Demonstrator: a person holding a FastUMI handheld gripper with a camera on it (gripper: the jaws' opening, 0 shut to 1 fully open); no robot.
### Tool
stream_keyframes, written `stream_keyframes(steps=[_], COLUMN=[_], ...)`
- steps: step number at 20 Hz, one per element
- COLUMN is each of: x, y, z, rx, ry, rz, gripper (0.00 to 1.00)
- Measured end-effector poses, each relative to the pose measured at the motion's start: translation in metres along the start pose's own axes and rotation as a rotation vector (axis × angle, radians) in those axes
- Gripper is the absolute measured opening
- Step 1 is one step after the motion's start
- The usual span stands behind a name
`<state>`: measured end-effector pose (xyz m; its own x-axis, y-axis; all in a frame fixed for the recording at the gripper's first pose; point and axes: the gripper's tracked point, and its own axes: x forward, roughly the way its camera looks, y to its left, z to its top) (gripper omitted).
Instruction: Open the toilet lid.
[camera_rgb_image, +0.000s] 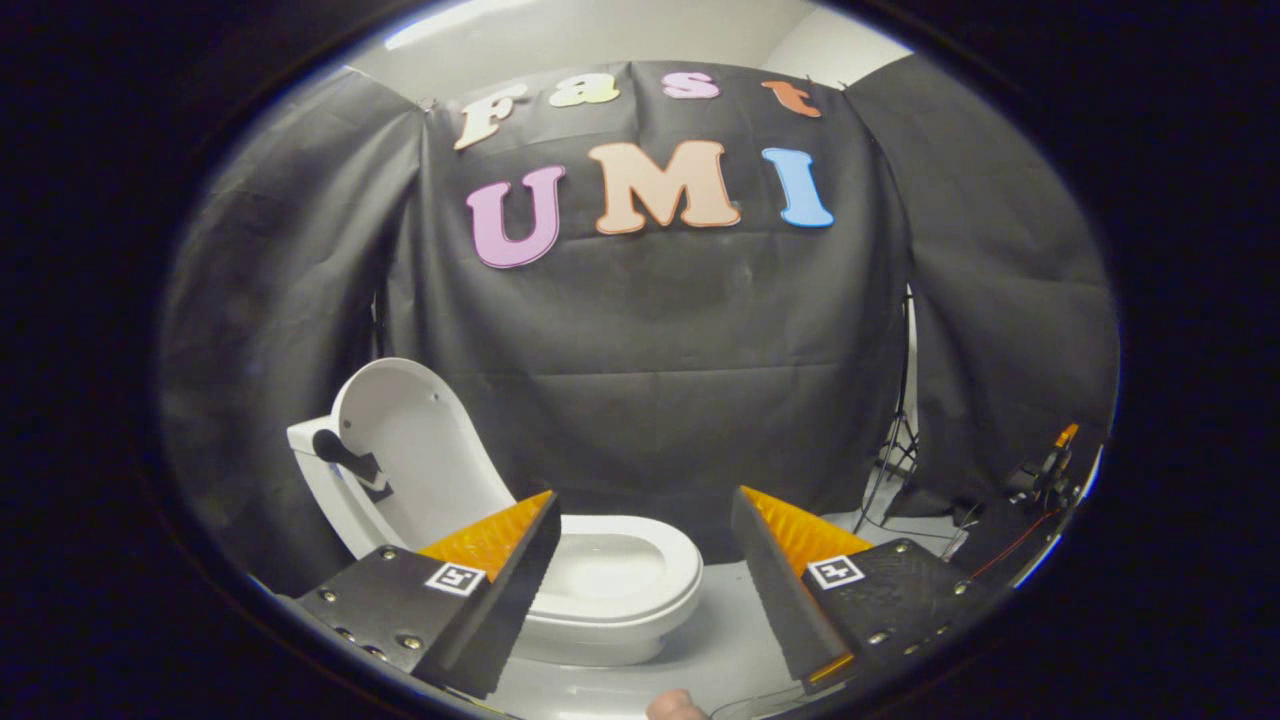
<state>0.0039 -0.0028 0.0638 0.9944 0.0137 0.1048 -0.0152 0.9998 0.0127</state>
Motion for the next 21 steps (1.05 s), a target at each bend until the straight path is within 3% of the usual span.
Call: stream_keyframes(steps=[21], x=[0.007], y=[0.025], z=[-0.009], rx=[-0.021], ry=[0.012], rz=[0.033], gripper=[1.0])
